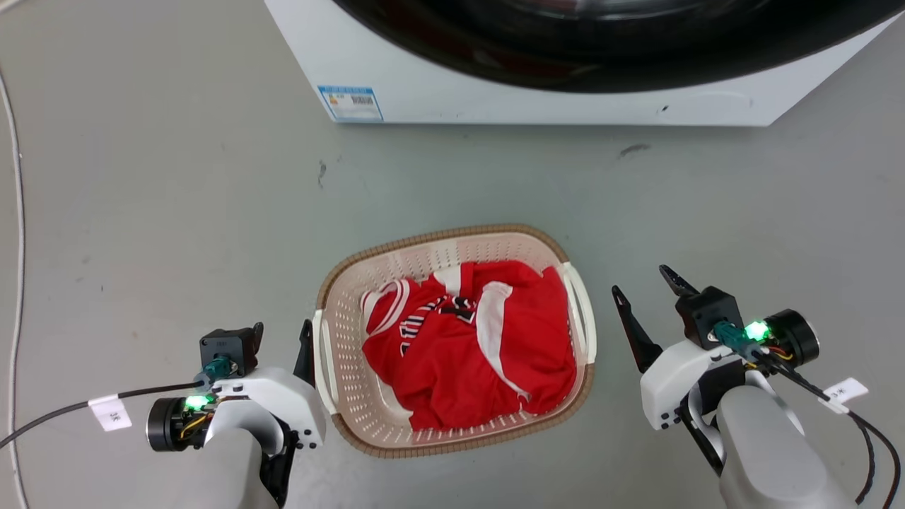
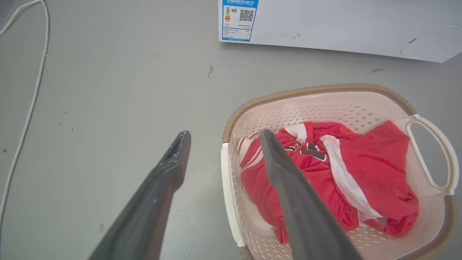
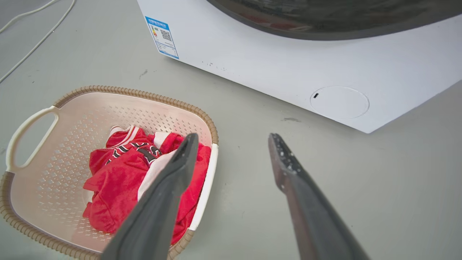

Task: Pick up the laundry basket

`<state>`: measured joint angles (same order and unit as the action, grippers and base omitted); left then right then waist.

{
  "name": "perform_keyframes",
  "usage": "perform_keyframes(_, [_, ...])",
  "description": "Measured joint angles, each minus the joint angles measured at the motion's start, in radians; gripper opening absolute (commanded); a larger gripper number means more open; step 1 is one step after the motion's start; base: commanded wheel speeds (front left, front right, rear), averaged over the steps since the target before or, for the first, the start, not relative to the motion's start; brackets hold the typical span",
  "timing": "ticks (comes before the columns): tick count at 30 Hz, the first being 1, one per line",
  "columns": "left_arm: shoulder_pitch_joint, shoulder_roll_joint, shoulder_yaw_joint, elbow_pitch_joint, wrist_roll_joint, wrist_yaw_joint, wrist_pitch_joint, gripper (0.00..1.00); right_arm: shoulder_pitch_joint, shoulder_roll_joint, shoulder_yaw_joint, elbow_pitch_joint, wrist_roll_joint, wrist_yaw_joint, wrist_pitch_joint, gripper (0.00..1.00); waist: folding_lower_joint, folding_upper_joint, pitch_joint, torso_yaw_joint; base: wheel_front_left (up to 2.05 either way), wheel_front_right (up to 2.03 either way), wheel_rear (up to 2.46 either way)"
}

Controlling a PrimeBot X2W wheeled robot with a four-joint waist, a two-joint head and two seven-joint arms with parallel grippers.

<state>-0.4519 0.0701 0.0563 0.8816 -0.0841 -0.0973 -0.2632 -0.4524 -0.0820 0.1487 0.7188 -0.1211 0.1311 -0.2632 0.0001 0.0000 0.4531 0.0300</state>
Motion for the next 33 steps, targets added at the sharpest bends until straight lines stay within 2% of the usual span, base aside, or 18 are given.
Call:
perform_keyframes(7, [-0.071, 0.004, -0.009, 0.146, -0.015, -0.014, 0.000, 1.00, -0.085, -0.024, 0.054, 0.123, 0.017, 0.000, 0.000, 1.00, 0.0000, 0.0000, 0.075, 0.017, 0.00, 0.00, 0.00])
perform_keyframes(13, [-0.122, 0.004, -0.022, 0.215, -0.023, -0.021, 0.000, 1.00, -0.143, -0.035, 0.081, 0.216, 0.026, 0.000, 0.000, 1.00, -0.0001, 0.0000, 0.130, 0.030, 0.00, 0.00, 0.00])
perform_keyframes(33, [-0.212, -0.010, -0.090, 0.283, -0.050, -0.032, 0.000, 1.00, -0.265, -0.030, 0.159, 0.371, 0.048, 0.000, 0.000, 1.00, -0.0001, 0.0000, 0.257, 0.055, 0.00, 0.00, 0.00])
